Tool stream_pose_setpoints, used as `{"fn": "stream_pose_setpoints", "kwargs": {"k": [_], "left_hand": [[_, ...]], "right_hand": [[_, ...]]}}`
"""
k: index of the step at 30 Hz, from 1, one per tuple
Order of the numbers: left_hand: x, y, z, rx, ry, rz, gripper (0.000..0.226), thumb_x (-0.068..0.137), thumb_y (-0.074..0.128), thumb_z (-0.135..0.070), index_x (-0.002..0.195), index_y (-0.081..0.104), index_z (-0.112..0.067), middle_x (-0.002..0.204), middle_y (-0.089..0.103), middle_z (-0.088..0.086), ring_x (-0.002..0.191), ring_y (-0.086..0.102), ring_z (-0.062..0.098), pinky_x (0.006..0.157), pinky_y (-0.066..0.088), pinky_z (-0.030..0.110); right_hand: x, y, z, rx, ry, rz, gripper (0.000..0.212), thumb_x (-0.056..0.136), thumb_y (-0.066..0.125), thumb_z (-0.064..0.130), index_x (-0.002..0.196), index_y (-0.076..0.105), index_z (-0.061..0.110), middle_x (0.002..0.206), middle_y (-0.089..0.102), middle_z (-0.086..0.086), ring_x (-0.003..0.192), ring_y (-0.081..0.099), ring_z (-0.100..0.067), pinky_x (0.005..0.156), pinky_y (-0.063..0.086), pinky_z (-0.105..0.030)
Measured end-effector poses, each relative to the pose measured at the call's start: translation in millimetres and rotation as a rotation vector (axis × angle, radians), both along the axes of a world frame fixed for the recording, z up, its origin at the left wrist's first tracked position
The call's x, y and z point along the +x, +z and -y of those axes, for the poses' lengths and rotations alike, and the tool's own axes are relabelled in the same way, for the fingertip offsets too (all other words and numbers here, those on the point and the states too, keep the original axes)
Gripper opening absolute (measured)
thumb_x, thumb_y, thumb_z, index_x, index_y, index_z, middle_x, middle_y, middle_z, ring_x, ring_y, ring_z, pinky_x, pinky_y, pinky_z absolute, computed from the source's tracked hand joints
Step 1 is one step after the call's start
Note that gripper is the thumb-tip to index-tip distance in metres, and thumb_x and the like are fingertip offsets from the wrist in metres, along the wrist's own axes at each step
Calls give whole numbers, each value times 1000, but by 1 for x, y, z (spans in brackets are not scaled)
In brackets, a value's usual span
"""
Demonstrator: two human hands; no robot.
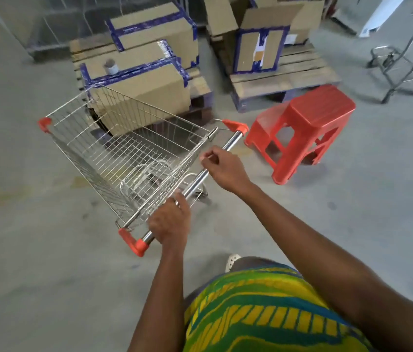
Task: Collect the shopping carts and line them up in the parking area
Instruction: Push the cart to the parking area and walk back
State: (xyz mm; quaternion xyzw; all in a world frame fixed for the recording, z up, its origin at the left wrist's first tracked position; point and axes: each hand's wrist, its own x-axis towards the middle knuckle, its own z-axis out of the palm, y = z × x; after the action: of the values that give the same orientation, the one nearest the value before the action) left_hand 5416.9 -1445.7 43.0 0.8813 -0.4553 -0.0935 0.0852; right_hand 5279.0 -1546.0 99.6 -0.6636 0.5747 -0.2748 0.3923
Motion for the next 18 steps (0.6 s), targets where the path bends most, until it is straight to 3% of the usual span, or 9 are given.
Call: {"fn": "stream_pose_setpoints", "kwargs": {"k": [3, 4, 6, 9, 12, 15, 18], "left_hand": [[16, 0, 3, 4, 1, -2, 69, 106, 26, -50, 92, 79, -9, 78, 72, 19, 75, 69, 35, 71, 48, 37], [25, 0, 4, 20, 16, 10, 68, 104, 28, -51, 89, 79, -10, 73, 71, 18, 71, 68, 35, 69, 49, 37], [45, -3, 5, 44, 27, 61, 67, 100, 30, -53, 80, 79, -13, 64, 68, 16, 62, 66, 34, 64, 47, 35], [78, -5, 9, -9, 5, 116, 66, 96, 32, -52, 69, 78, -13, 52, 61, 14, 50, 60, 31, 58, 42, 31], [114, -7, 12, 31, -36, 130, 69, 95, 27, -55, 74, 79, -14, 53, 60, 12, 54, 59, 30, 61, 42, 32], [149, -9, 15, -13, -97, 153, 71, 93, 25, -54, 72, 79, -12, 51, 59, 14, 51, 58, 30, 60, 40, 31], [183, -9, 17, -61, -190, 179, 72, 93, 25, -53, 70, 80, -12, 51, 60, 14, 48, 51, 27, 59, 35, 30]], "right_hand": [[14, -27, 50, -256, 310, -465, 24, 97, 58, 36, 111, 69, 21, 104, 70, -1, 99, 60, -20, 92, 45, -40], [17, -35, 60, -277, 386, -578, 28, 98, 51, 40, 106, 69, 21, 104, 70, -5, 102, 61, -25, 94, 41, -42], [26, -52, 66, -306, 458, -721, 50, 100, 29, 48, 83, 68, 21, 86, 70, -7, 87, 62, -29, 84, 33, -40], [48, -61, 55, -403, 406, -766, 64, 97, 14, 47, 65, 63, 21, 67, 66, -3, 66, 48, -24, 77, 23, -39], [74, -61, 44, -364, 363, -829, 67, 98, 15, 46, 71, 70, 19, 71, 69, -3, 68, 47, -21, 84, 28, -40], [100, -63, 31, -303, 296, -863, 67, 102, 20, 46, 80, 76, 17, 77, 72, -5, 76, 59, -25, 90, 30, -42], [125, -66, 12, -270, 198, -892, 75, 99, 12, 48, 83, 78, 16, 79, 73, -8, 79, 64, -27, 93, 32, -43]]}}
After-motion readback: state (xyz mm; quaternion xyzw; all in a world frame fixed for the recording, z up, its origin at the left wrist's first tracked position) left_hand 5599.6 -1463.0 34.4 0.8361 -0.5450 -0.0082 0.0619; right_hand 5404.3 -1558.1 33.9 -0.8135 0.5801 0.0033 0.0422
